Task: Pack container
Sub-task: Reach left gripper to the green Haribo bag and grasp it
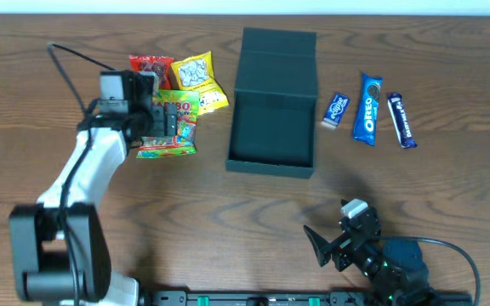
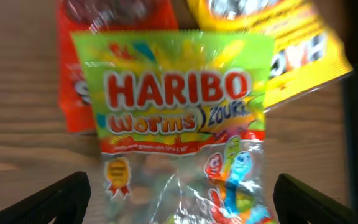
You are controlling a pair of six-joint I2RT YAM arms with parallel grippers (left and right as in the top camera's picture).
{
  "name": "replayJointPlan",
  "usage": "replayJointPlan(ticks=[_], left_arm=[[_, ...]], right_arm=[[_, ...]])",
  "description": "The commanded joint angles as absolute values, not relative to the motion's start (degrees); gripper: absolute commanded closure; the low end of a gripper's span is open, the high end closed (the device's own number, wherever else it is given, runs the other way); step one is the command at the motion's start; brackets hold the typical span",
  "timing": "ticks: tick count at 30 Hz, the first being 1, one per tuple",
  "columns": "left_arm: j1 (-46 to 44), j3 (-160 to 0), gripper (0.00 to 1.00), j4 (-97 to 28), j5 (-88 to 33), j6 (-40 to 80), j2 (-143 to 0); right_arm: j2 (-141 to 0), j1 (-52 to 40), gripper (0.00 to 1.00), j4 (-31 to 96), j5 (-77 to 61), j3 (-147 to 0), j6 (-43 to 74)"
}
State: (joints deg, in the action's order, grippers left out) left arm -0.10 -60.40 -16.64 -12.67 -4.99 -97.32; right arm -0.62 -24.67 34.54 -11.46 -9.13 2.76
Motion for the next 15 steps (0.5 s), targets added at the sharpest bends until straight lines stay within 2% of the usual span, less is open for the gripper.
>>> replayJointPlan(ticks=[1, 4, 5, 6, 10, 11, 14, 15], left_arm=[[-0.03, -61.67, 0.05, -15.51, -11.22, -6.22, -100.9], [-0.03, -61.67, 0.05, -12.67, -12.73, -6.22, -104.03], [-0.03, -61.67, 0.0, -11.79, -12.97, -6.2, -104.81], [-0.03, -61.67, 0.08, -10.96, -13.15, -6.17, -105.62], [-0.03, -61.67, 0.26, -9.85, -13.13, -5.74, -108.49], [-0.03, -61.67, 0.39, -10.02, -13.17, -5.63, -109.3], [-0.03, -61.65, 0.49, -10.39, -13.13, -4.91, -110.26], [-0.03, -61.65, 0.55, -10.48, -13.1, -4.91, -110.26]], right_arm=[[-0.3, -25.17, 0.01, 34.46, -10.94, -8.91, 3.33], [-0.3, -25.17, 0.01, 34.46, -10.94, -8.91, 3.33], [-0.3, -25.17, 0.01, 34.46, -10.94, -8.91, 3.33], [-0.3, -25.17, 0.01, 34.46, -10.94, -8.91, 3.33], [-0.3, -25.17, 0.01, 34.46, -10.94, -8.91, 3.33], [-0.3, -25.17, 0.01, 34.46, -10.94, -8.91, 3.33], [-0.3, -25.17, 0.01, 34.46, -10.94, -8.91, 3.33], [-0.3, -25.17, 0.01, 34.46, -10.94, -8.91, 3.33]])
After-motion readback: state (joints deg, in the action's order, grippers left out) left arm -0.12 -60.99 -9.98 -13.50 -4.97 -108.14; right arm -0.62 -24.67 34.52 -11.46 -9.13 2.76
